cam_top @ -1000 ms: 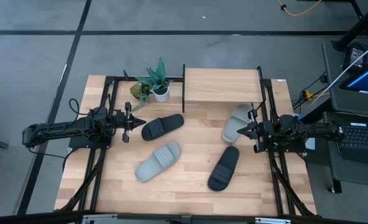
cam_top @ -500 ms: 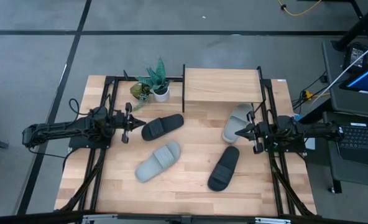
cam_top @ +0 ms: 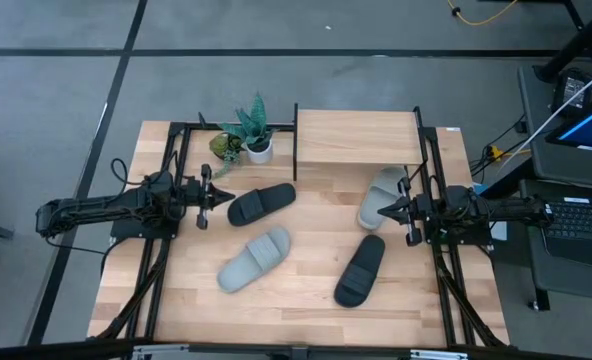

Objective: Pick and place slides into the shelf
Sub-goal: Put the right gray slipper on the shelf

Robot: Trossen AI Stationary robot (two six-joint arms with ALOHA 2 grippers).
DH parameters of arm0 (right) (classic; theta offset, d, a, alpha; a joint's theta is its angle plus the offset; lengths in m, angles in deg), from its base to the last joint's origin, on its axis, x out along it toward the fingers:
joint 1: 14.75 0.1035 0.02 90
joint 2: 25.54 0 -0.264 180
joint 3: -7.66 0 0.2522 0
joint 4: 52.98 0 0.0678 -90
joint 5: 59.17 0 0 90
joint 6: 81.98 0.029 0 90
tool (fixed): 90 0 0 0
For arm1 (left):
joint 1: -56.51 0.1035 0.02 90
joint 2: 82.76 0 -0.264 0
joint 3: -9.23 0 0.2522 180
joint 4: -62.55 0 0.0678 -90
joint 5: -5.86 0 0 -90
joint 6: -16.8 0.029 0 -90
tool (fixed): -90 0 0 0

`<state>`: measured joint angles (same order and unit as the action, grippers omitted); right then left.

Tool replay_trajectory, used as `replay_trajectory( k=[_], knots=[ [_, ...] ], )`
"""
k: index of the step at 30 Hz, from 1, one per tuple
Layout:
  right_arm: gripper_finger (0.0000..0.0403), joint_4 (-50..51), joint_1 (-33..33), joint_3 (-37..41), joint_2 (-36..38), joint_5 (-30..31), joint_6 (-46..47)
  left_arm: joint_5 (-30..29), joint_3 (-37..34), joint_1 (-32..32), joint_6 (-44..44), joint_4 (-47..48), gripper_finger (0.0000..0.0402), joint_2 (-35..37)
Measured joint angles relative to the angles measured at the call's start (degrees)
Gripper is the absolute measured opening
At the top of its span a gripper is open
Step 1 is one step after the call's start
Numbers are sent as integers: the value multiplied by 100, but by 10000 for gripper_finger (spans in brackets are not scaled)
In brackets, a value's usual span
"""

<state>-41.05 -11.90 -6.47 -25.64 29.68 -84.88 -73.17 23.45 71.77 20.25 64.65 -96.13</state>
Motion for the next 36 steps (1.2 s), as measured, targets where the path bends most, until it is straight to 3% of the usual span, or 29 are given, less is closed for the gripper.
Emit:
replay_trajectory(
  k=[36],
  knots=[
    [12,68,9,-1,-13,2,124,-138,0,-4,-186,2,0,-2]
  ],
)
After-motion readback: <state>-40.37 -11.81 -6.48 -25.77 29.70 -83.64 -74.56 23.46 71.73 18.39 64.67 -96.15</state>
